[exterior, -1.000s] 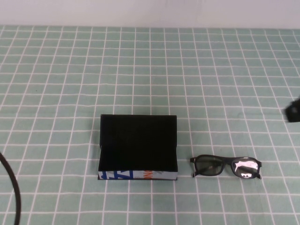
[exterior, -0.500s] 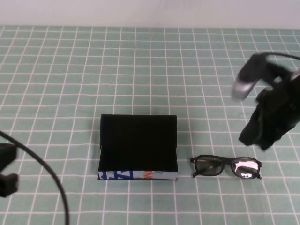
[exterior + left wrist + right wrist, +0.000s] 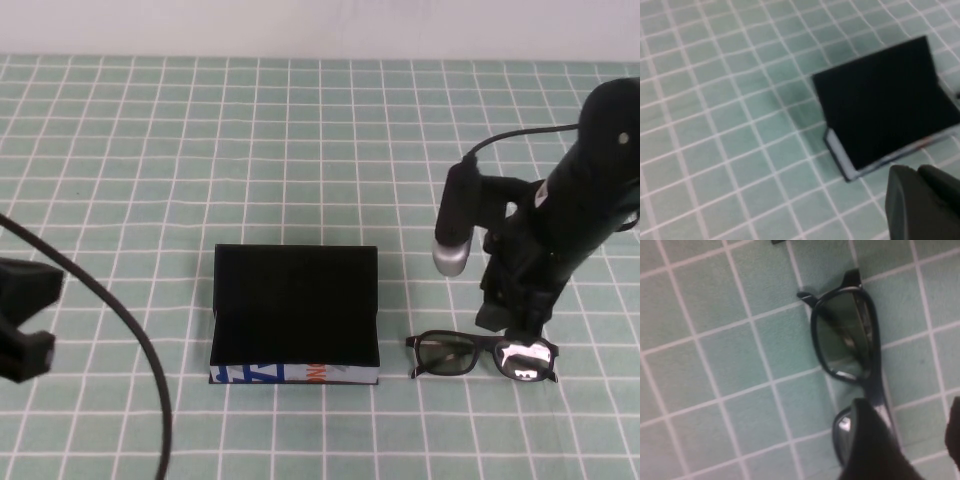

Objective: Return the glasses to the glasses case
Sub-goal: Pick up the glasses from the table

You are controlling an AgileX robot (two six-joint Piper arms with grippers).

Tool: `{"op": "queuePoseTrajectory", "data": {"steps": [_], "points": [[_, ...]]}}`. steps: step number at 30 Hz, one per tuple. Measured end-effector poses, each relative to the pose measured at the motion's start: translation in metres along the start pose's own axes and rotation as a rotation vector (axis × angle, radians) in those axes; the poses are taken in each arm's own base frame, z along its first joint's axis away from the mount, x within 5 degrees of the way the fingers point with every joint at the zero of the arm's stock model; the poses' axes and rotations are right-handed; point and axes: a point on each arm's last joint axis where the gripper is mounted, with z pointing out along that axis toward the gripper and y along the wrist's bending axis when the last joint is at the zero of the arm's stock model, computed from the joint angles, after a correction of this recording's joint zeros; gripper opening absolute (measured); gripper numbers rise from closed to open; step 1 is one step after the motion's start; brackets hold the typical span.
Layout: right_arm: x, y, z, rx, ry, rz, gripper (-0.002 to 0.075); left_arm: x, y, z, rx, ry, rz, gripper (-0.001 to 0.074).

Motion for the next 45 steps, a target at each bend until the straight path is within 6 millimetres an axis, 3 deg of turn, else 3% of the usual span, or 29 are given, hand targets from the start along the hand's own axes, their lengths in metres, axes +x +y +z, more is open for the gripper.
{"op": "queuePoseTrajectory", "data": {"steps": [6,14,27,38,41,45], "points": [[-0.001,-0.006,0.019,-0.018,0.013,-0.055,0.0304,-0.001,-0.008,0.008,0.107,0.038,0.018,-0.0002],[-0.001,-0.012,0.047,-0.064,0.048,-0.045,0.0304,-0.001,-0.007,0.017,0.126,0.08,0.028,-0.0002],[0.012,-0.028,0.068,-0.076,0.068,0.009,0.0304,0.003,-0.008,0.016,0.132,0.124,0.044,-0.0002],[0.011,-0.027,0.082,-0.12,0.058,0.014,0.0302,0.003,-0.008,0.016,0.13,0.125,0.045,-0.0002],[0.011,-0.027,0.083,-0.124,0.057,0.016,0.0271,0.003,-0.008,0.016,0.129,0.125,0.046,-0.0002],[0.012,-0.026,0.083,-0.139,0.064,0.017,0.0154,0.003,-0.008,0.016,0.129,0.125,0.046,-0.0002]]}}
